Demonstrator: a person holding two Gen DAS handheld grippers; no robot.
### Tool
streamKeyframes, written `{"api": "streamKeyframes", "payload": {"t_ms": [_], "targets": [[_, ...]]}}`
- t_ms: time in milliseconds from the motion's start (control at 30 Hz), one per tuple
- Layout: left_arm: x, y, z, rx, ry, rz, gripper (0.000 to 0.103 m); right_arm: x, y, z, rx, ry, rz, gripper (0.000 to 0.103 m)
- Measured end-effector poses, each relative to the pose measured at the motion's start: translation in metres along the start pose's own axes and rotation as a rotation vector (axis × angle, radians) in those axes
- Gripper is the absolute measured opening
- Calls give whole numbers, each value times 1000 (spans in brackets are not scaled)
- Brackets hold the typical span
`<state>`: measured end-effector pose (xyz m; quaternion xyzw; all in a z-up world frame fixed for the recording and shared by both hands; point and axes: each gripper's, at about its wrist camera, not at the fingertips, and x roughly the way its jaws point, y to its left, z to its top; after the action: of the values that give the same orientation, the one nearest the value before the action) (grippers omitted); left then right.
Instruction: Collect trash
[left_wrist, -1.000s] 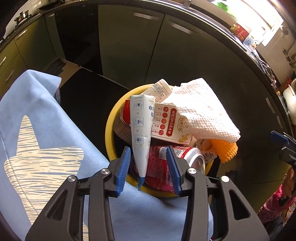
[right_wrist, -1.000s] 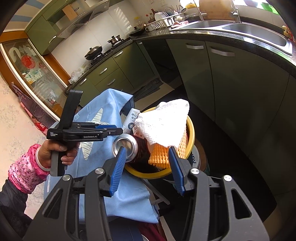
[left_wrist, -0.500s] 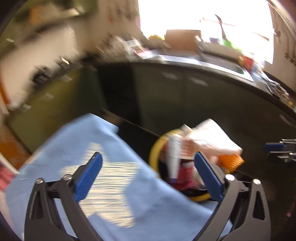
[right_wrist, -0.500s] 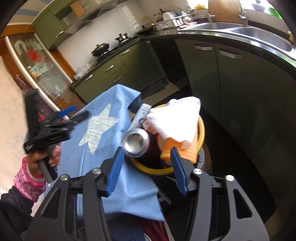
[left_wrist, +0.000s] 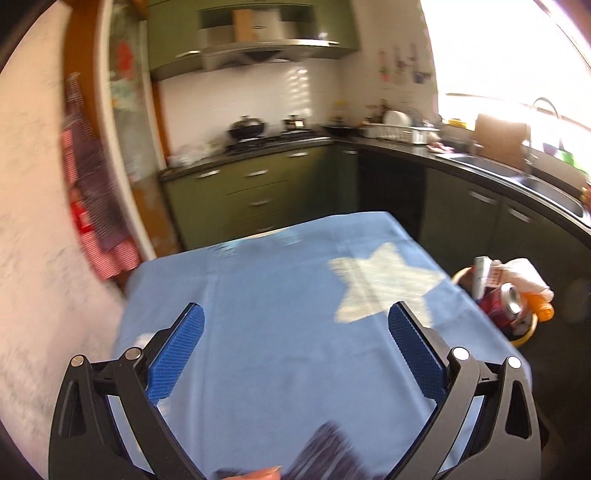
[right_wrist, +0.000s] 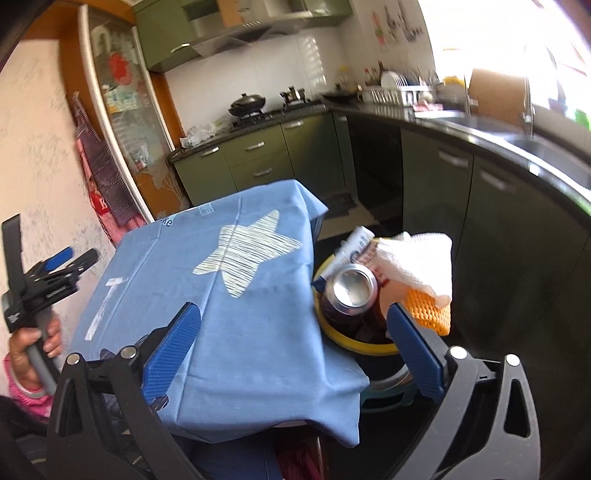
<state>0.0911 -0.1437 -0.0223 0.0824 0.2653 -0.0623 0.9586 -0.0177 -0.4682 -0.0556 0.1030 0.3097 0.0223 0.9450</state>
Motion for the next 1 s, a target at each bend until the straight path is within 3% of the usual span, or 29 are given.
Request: {"api": "streamKeyframes", "payload": {"t_ms": [167,467,633,1000], "targets": [[-48,58,-30,-67,-40,80,98,-17,32,-6,-76,-44,-41,96],[-98,120,-58,-157,-70,91,98,-47,53,-12,-78,-155,-139,96],[-101,125,-58,-170,-67,93,98,-48,55,-14,-93,-188,-197,96],[-95,105,-49,-158,-64,84,98,-47,52,-15,-99,-187,-194,96]]}}
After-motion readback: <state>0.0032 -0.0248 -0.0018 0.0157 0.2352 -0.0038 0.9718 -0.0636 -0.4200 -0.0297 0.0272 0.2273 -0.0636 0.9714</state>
